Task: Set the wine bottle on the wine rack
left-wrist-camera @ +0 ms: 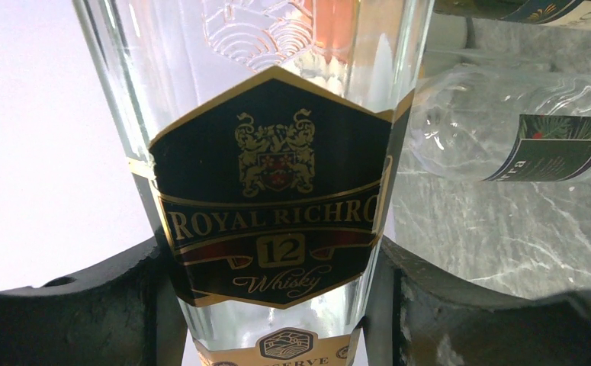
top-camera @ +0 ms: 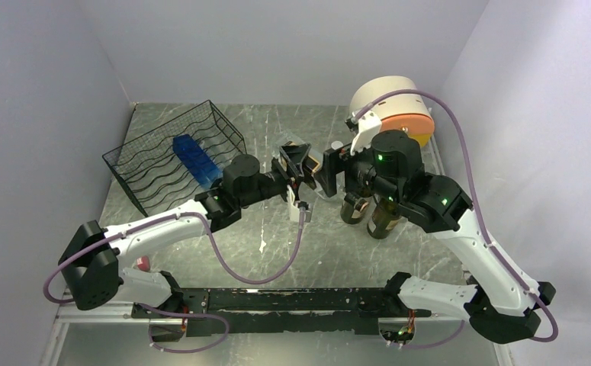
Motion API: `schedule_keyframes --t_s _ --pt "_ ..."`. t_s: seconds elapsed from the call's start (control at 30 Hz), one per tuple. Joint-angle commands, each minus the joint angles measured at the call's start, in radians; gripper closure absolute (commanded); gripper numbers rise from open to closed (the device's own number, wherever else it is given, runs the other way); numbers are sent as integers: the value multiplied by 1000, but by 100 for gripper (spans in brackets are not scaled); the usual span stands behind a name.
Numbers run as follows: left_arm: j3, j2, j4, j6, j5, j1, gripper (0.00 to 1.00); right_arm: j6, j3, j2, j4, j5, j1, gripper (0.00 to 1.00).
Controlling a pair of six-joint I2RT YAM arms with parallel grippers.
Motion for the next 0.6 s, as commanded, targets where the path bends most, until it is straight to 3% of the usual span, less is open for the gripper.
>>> schedule_keyframes --t_s 0.0,0.4,0.57 --pt "98 -20 100 71 12 8 93 -1 -30 -10 -68 10 0 12" --pt "124 7 79 116 -5 20 93 -11 -109 -9 -126 -37 0 13" --pt "138 9 66 116 -1 26 93 -18 -137 11 -132 -43 0 25"
